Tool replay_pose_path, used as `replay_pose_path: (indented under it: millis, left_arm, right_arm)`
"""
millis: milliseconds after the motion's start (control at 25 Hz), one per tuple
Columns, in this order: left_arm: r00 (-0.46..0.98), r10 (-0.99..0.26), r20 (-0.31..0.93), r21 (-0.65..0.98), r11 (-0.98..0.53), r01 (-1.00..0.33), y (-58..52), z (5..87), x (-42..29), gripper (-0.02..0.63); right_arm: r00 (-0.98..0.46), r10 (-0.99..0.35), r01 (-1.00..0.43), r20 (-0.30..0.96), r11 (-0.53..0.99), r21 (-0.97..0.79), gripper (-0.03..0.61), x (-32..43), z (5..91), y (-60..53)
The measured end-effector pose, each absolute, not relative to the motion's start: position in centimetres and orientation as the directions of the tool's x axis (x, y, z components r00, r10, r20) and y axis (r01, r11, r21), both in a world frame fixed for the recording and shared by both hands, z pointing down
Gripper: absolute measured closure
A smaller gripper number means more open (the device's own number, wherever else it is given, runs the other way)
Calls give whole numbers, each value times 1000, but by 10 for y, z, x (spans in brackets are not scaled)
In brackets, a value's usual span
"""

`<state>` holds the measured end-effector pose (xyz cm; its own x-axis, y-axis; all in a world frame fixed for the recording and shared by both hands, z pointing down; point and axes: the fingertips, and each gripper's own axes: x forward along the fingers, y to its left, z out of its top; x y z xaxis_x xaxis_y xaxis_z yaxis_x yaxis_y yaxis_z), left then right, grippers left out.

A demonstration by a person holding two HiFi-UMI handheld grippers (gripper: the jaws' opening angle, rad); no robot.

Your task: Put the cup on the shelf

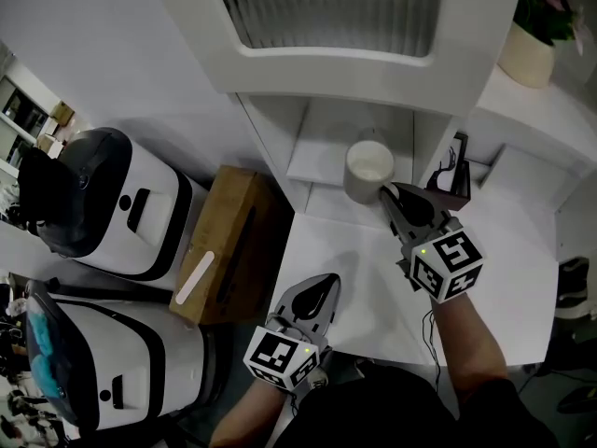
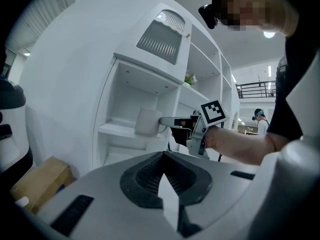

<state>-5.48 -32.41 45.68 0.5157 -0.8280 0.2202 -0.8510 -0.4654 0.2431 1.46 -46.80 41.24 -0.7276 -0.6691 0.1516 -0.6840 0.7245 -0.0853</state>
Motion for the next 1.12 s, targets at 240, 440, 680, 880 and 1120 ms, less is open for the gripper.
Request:
replay_pose_path:
  millis: [240,440,680,880,1120]
  left_arm:
    - [519,-828,212,249,-468,-848,-333,455,-52,609]
    - [517,-829,213,254,-464,-849,-336,457,-53,609]
    - [509,-834,214,257,-455,-853,-338,456,-57,609]
    - [499,-839,219,258,-443,-859,-339,457,-65,609]
    - [479,-847,230,261,-421,-869,-337,458,-79,609]
  right_arm:
    - [-718,-677,-693,160,715,-86,548,10,413,-479]
    - [-708,-687,-704,162,706,-82,548,5,413,-487]
    - [-697,-698,-715,165,695,-75,546,-3,414,-494]
    - [-686,-708,-724,167,687,-59,546,-12,415,-501]
    - [-674,-719,-733,168,679,-40,546,-22,415,-510]
